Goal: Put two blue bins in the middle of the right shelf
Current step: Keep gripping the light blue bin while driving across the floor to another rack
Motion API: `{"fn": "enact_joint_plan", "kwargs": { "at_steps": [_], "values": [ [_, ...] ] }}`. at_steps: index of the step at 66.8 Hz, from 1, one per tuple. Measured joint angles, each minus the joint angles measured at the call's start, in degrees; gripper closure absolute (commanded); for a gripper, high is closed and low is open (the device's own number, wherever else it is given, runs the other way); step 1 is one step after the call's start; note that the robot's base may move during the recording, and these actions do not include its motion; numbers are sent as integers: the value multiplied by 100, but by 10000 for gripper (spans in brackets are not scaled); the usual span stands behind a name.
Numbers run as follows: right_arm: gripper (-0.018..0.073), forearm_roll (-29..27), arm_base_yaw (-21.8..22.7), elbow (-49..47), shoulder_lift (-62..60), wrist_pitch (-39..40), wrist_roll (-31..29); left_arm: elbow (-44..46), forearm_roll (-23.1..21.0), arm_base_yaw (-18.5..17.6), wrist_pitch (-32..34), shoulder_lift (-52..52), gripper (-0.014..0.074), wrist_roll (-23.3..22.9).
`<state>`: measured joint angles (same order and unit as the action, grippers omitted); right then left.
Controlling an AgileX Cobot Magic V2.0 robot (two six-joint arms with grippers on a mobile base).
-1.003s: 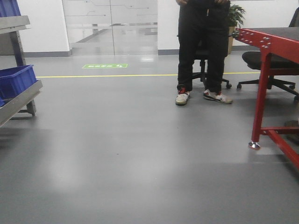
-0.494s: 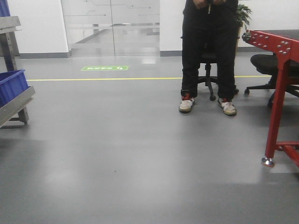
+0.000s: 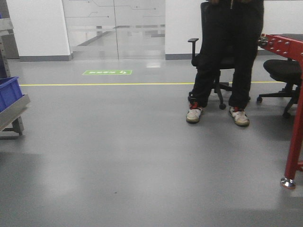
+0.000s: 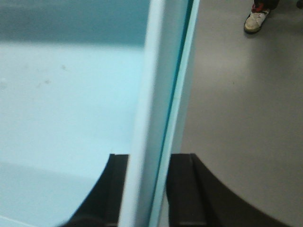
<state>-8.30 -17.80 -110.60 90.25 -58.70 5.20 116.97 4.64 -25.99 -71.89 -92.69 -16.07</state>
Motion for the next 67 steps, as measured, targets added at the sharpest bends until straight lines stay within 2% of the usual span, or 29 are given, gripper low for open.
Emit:
{"fn": "enact_joint_plan", "kwargs": {
  "at_steps": [67],
  "values": [
    [713, 11, 0, 0, 0, 0, -11, 0, 22, 0, 11, 0, 707, 0]
  ]
}}
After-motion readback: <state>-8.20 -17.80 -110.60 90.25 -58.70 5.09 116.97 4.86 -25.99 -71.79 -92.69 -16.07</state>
